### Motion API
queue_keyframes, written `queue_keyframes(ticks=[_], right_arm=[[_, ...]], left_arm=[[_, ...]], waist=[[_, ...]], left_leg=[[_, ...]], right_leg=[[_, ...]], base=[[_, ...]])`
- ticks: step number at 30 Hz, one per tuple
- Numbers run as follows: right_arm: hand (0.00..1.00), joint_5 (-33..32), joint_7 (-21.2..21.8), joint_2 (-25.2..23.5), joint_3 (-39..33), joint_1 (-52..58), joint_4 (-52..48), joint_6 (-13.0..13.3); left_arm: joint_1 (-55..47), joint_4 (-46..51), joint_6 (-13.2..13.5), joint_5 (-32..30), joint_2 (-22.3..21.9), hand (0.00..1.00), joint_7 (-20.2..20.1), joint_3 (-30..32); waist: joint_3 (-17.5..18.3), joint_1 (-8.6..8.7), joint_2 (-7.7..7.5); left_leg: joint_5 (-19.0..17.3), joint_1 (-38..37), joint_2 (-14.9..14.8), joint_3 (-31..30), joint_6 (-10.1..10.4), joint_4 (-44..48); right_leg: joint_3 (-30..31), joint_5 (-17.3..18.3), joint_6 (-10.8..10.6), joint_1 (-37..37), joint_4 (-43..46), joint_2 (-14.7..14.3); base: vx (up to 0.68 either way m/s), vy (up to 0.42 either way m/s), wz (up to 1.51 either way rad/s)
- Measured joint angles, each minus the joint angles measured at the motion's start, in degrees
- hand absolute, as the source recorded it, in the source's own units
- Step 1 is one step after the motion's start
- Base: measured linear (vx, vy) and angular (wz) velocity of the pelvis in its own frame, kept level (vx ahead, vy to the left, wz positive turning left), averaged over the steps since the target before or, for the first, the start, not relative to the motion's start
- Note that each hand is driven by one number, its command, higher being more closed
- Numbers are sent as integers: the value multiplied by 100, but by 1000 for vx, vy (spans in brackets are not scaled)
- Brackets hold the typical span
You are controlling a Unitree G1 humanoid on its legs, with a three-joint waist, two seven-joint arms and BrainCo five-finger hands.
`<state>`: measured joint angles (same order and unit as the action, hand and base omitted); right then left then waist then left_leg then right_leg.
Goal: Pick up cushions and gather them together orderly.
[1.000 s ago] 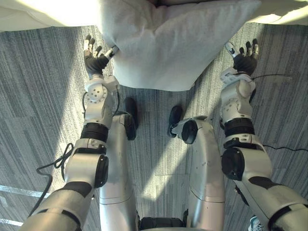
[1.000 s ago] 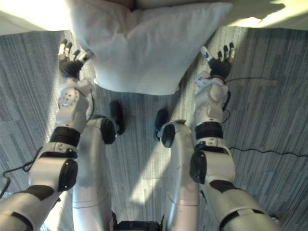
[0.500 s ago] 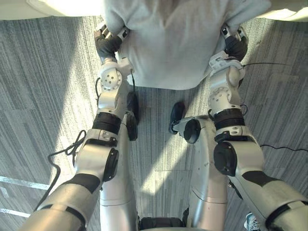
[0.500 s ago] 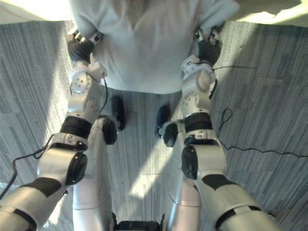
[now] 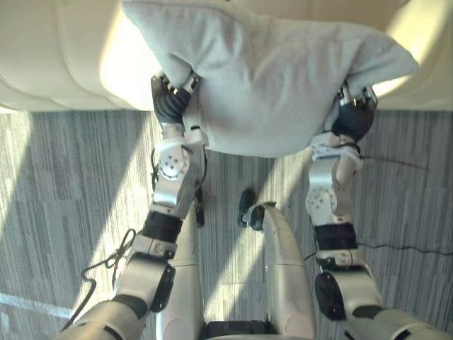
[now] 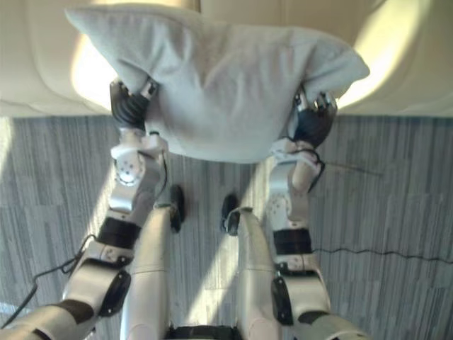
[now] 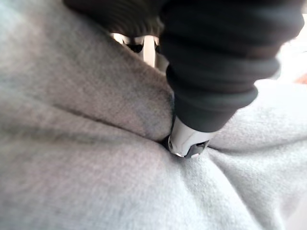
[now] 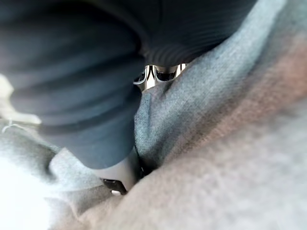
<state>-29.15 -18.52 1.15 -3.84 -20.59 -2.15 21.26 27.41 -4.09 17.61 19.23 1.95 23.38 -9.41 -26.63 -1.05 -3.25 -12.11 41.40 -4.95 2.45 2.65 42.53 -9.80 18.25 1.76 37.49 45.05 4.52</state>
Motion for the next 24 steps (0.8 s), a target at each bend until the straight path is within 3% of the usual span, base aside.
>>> queue_keyframes(ticks=[1,3,4,5,6,8,9,12,14,15,16,17,18,19,21,24], right_arm=[[100,6,33,-34,46,244,-171,7],[100,141,212,-83,378,1314,-639,101],[100,199,283,-83,441,1504,-730,120],[100,231,399,-82,571,1771,-874,138],[100,241,453,-83,649,1881,-877,155],[100,420,508,-118,683,2056,-875,124],[100,454,542,-131,704,2124,-850,81],[100,605,751,-119,725,2179,-615,-3],[100,657,867,-70,674,2179,-356,-33],[100,657,922,47,642,2175,-127,-63],[100,661,945,180,604,2196,101,-146],[100,660,949,263,578,2238,226,-201],[100,659,954,436,537,2368,425,-327],[100,658,955,437,439,2516,427,-426],[100,659,954,438,288,2713,322,-462],[100,652,952,450,118,3100,-283,-487]], left_arm=[[-194,116,18,4,-60,100,-17,-27],[-1192,538,104,10,-169,100,-144,-194],[-1384,617,142,10,-170,100,-214,-198],[-1716,759,199,10,-166,100,-265,-197],[-1871,812,216,12,-167,100,-275,-197],[-2091,858,215,45,-147,100,-342,-197],[-2235,885,209,128,-140,100,-365,-197],[-2583,904,209,143,-109,100,-367,-197],[-2599,846,191,205,-91,100,-387,-212],[-2560,705,199,232,18,100,-475,-253],[-2557,551,191,233,180,100,-557,-328],[-2555,408,176,234,283,100,-637,-407],[-2622,197,56,240,285,100,-709,-556],[-2688,95,-36,240,266,100,-789,-632],[-2778,55,-107,244,204,100,-929,-768],[-2863,58,-177,278,-2,100,-1080,-861]], waist=[[18,-15,-2],[648,-46,1],[714,-60,-10],[796,-75,1],[855,-92,4],[889,-120,10],[927,-120,10],[1184,-131,-23],[1294,-91,-6],[1342,-57,-14],[1392,64,-49],[1418,121,-38],[1539,121,187],[1637,92,279],[1677,186,348],[1706,145,364]], left_leg=[[-1,-269,0,8,0,-153],[-109,-889,-50,47,4,-577],[-156,-1103,-60,75,-3,-636],[-294,-1506,-135,144,-25,-677],[-429,-1702,-182,173,-60,-699],[-531,-2133,-257,214,-92,-762],[-585,-2384,-302,216,-105,-867],[-646,-2816,-308,257,-69,-1231],[-637,-3011,-323,163,-49,-1535],[-590,-3187,-334,100,50,-1773],[-598,-3338,-310,-41,243,-1884],[-672,-3427,-281,-186,411,-1856],[-650,-3576,-466,-513,503,-1920],[-561,-3677,-550,-750,653,-1986],[-341,-3693,-644,-965,749,-1693],[-10,-3015,-947,-544,542,136]], right_leg=[[-27,-31,-54,-281,-173,-10],[-137,-125,-214,-961,-710,-60],[-126,-162,-276,-1140,-743,-67],[-125,-346,-587,-1320,-472,-62],[-106,-484,-737,-1337,-219,-58],[-57,-903,-750,-1355,282,-41],[-53,-1134,-718,-1334,550,-29],[22,-672,-611,-1365,431,79],[139,-557,-633,-1372,-451,53],[314,-724,-648,-1420,-1342,-39],[543,-1192,-623,-1695,-2415,-94],[539,-1744,-326,-1837,-2656,-80],[375,-1573,-177,-1943,-2480,-271],[280,-1409,-59,-1997,-2362,-361],[42,-1167,63,-2309,-2368,-416],[-217,-1069,198,-3028,-2705,-522]], base=[[219,28,-4],[262,56,-11],[276,70,-24],[211,59,-29],[161,71,-34],[128,56,-14],[147,-3,-3],[171,-51,-10],[232,-139,0],[352,-247,31],[333,-251,52],[382,-281,51],[395,-284,29],[393,-277,18],[348,-272,41],[250,-185,39]])
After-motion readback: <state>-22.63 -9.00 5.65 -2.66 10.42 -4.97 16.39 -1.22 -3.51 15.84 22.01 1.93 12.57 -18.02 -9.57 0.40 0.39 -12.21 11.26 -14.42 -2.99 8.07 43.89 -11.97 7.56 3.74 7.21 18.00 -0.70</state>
